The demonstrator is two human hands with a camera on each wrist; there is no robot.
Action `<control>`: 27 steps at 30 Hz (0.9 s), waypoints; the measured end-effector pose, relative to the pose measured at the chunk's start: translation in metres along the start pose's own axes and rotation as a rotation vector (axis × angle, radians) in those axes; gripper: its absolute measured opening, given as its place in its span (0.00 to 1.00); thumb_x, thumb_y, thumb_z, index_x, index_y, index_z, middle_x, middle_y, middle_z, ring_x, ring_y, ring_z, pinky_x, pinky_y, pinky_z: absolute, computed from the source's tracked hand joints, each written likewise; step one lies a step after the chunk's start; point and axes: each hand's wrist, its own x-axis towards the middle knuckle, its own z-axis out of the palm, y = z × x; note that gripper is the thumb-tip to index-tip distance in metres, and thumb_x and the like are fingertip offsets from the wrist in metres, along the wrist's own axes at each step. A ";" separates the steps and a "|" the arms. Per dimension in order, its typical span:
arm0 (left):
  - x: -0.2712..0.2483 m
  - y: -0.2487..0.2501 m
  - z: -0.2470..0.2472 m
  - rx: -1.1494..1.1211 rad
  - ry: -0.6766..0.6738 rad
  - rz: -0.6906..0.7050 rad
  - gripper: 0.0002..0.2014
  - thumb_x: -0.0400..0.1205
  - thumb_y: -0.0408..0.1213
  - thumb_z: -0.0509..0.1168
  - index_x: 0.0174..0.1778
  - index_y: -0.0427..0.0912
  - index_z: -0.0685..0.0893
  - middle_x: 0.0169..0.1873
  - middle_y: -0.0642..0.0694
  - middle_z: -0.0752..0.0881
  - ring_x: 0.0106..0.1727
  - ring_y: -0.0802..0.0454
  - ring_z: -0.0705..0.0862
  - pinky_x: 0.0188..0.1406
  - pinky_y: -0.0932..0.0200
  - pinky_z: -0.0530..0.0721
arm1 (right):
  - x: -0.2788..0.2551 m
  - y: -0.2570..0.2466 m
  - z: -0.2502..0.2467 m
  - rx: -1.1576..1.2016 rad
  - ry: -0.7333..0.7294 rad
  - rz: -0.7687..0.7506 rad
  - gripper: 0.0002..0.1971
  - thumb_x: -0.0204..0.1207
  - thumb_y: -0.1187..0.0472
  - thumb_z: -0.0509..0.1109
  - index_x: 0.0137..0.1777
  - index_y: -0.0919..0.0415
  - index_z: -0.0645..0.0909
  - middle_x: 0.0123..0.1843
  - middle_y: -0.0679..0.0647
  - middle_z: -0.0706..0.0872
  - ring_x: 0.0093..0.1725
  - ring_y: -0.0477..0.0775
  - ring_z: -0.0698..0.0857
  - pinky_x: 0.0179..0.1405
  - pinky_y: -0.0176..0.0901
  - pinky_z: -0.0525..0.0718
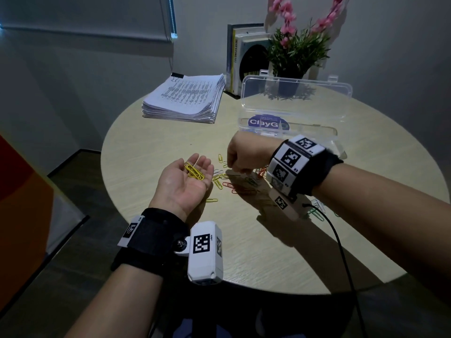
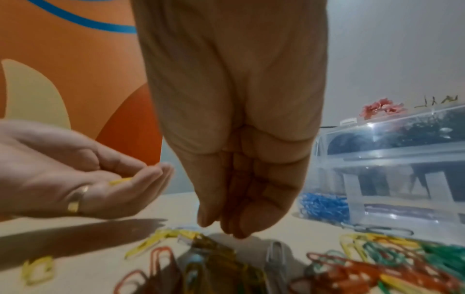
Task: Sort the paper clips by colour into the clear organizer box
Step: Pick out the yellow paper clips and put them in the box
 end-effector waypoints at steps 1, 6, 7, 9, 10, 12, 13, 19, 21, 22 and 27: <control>-0.001 0.002 0.000 0.000 -0.003 0.005 0.19 0.89 0.40 0.47 0.49 0.32 0.79 0.44 0.38 0.82 0.46 0.45 0.82 0.48 0.51 0.78 | 0.001 0.000 0.004 -0.051 0.004 -0.011 0.09 0.76 0.64 0.73 0.55 0.63 0.88 0.50 0.56 0.90 0.42 0.50 0.84 0.37 0.37 0.83; -0.001 0.007 -0.003 -0.001 -0.016 0.020 0.19 0.89 0.41 0.47 0.48 0.32 0.79 0.44 0.38 0.81 0.46 0.45 0.82 0.44 0.51 0.79 | 0.005 -0.002 0.017 -0.126 0.011 -0.030 0.11 0.74 0.60 0.74 0.54 0.62 0.88 0.52 0.57 0.90 0.52 0.56 0.87 0.44 0.41 0.82; -0.001 0.007 -0.003 -0.001 -0.016 0.021 0.19 0.89 0.41 0.47 0.48 0.32 0.79 0.44 0.38 0.81 0.46 0.45 0.82 0.42 0.51 0.79 | 0.006 -0.003 0.017 -0.144 -0.005 -0.032 0.11 0.75 0.60 0.73 0.55 0.63 0.88 0.53 0.57 0.90 0.53 0.57 0.87 0.46 0.42 0.82; -0.001 0.008 -0.005 -0.005 -0.017 0.021 0.19 0.89 0.41 0.48 0.49 0.32 0.79 0.44 0.38 0.81 0.46 0.45 0.82 0.42 0.51 0.79 | 0.008 -0.003 0.018 -0.179 -0.039 -0.024 0.13 0.77 0.58 0.70 0.56 0.65 0.87 0.55 0.59 0.89 0.56 0.58 0.87 0.50 0.44 0.84; 0.000 0.008 -0.006 -0.008 -0.017 0.022 0.19 0.89 0.41 0.48 0.49 0.33 0.79 0.44 0.38 0.81 0.46 0.45 0.82 0.42 0.51 0.79 | 0.009 -0.002 0.018 -0.190 -0.051 -0.018 0.13 0.78 0.58 0.69 0.56 0.66 0.86 0.55 0.60 0.89 0.56 0.59 0.87 0.53 0.46 0.85; 0.000 0.008 -0.008 -0.007 -0.019 0.023 0.19 0.89 0.41 0.48 0.49 0.33 0.79 0.44 0.38 0.81 0.46 0.45 0.82 0.42 0.51 0.79 | 0.012 -0.001 0.018 -0.199 -0.067 -0.003 0.13 0.78 0.57 0.69 0.56 0.66 0.86 0.55 0.59 0.89 0.56 0.59 0.86 0.56 0.49 0.86; 0.000 0.008 -0.008 -0.007 -0.020 0.023 0.19 0.89 0.42 0.48 0.49 0.32 0.79 0.44 0.38 0.81 0.46 0.45 0.82 0.42 0.51 0.79 | 0.012 -0.001 0.017 -0.203 -0.068 0.003 0.13 0.78 0.58 0.68 0.56 0.65 0.86 0.55 0.59 0.89 0.56 0.58 0.86 0.56 0.49 0.86; 0.000 0.008 -0.009 -0.008 -0.016 0.021 0.19 0.89 0.42 0.48 0.50 0.32 0.79 0.45 0.38 0.81 0.47 0.44 0.82 0.47 0.50 0.79 | 0.012 0.007 0.015 -0.183 -0.044 0.004 0.13 0.77 0.64 0.66 0.60 0.61 0.85 0.56 0.56 0.87 0.55 0.56 0.85 0.56 0.52 0.87; 0.000 0.007 -0.008 -0.005 -0.019 0.020 0.19 0.89 0.42 0.48 0.49 0.33 0.79 0.45 0.38 0.81 0.47 0.45 0.82 0.51 0.50 0.78 | 0.010 0.009 0.014 -0.160 -0.042 0.006 0.13 0.78 0.64 0.67 0.61 0.60 0.84 0.56 0.55 0.87 0.55 0.54 0.84 0.54 0.48 0.86; 0.000 0.007 -0.007 -0.001 -0.021 0.020 0.19 0.89 0.42 0.48 0.49 0.33 0.79 0.45 0.38 0.81 0.47 0.45 0.82 0.52 0.50 0.77 | 0.010 0.010 0.013 -0.141 -0.035 0.009 0.13 0.79 0.64 0.67 0.61 0.60 0.84 0.56 0.55 0.86 0.54 0.54 0.83 0.52 0.45 0.85; 0.001 0.005 -0.007 0.006 -0.009 0.018 0.18 0.88 0.42 0.49 0.50 0.33 0.79 0.45 0.38 0.82 0.48 0.45 0.82 0.44 0.50 0.79 | 0.009 0.008 0.004 -0.060 -0.008 0.002 0.10 0.76 0.67 0.66 0.55 0.61 0.84 0.51 0.55 0.87 0.50 0.53 0.84 0.46 0.42 0.84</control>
